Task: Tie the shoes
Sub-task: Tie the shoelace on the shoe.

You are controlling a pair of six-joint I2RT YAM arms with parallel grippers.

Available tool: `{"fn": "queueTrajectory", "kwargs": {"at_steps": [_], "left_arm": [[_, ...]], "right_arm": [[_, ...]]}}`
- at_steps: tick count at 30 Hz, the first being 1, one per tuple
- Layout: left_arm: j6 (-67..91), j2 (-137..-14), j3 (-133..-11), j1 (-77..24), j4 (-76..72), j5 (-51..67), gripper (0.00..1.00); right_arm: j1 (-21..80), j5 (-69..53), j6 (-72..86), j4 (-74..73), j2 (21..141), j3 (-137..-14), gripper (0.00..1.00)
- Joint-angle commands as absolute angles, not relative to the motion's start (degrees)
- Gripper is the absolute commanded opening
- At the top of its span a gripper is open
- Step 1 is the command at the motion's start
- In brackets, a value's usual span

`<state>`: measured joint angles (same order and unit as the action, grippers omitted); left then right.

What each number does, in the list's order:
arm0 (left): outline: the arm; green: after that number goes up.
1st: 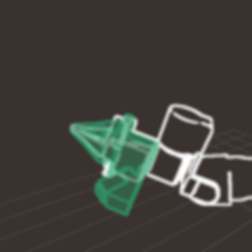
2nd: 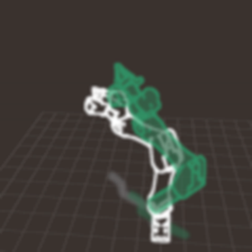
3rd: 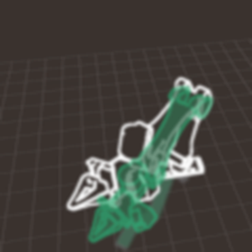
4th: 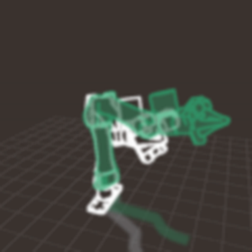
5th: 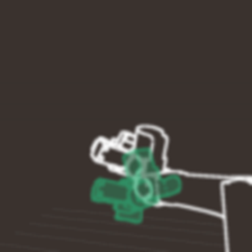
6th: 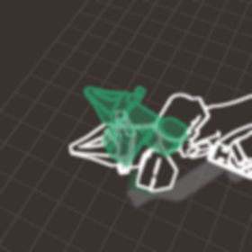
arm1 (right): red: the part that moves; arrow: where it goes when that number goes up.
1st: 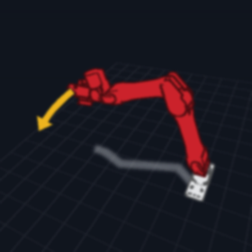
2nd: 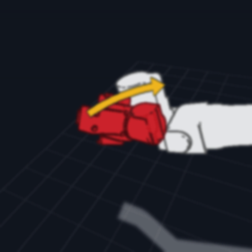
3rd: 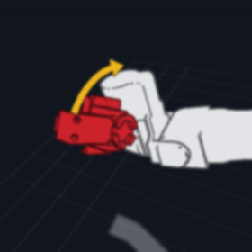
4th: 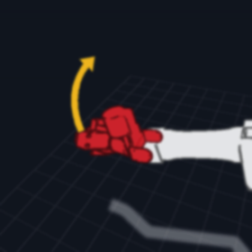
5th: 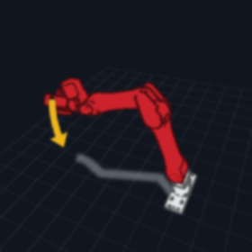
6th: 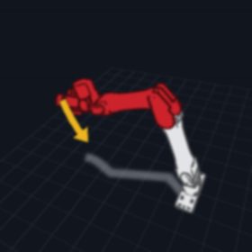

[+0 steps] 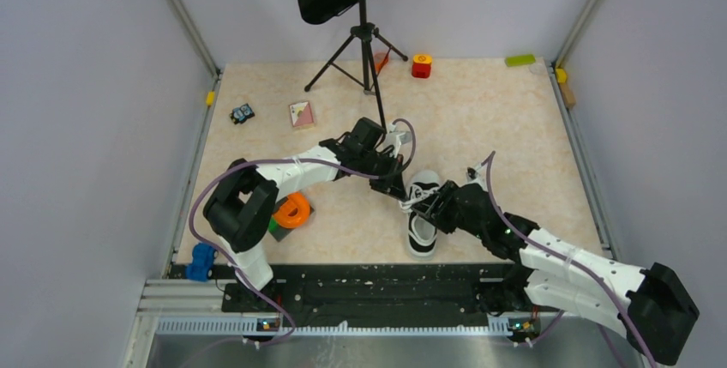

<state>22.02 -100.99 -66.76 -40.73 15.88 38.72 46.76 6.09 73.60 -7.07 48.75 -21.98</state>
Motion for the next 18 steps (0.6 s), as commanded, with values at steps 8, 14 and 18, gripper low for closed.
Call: {"fn": "queueTrajectory", "kwargs": {"at_steps": [8,14,18], "left_arm": [[20.22,-100.73,-67.43,-39.92,15.65,41.62,0.0],[20.38,-100.55,-66.9,-39.9,15.21,42.04,0.0],[20.65,-100.63,-66.61,-39.92,14.94,42.18,0.0]], "right_arm": [[46.64,10.17,78.38,-0.46,50.42,-20.12,0.41],[45.26,9.33,78.6,1.81,52.17,-19.92,0.38],[44.72,8.51,78.96,2.47,53.29,-19.45,0.36]]}}
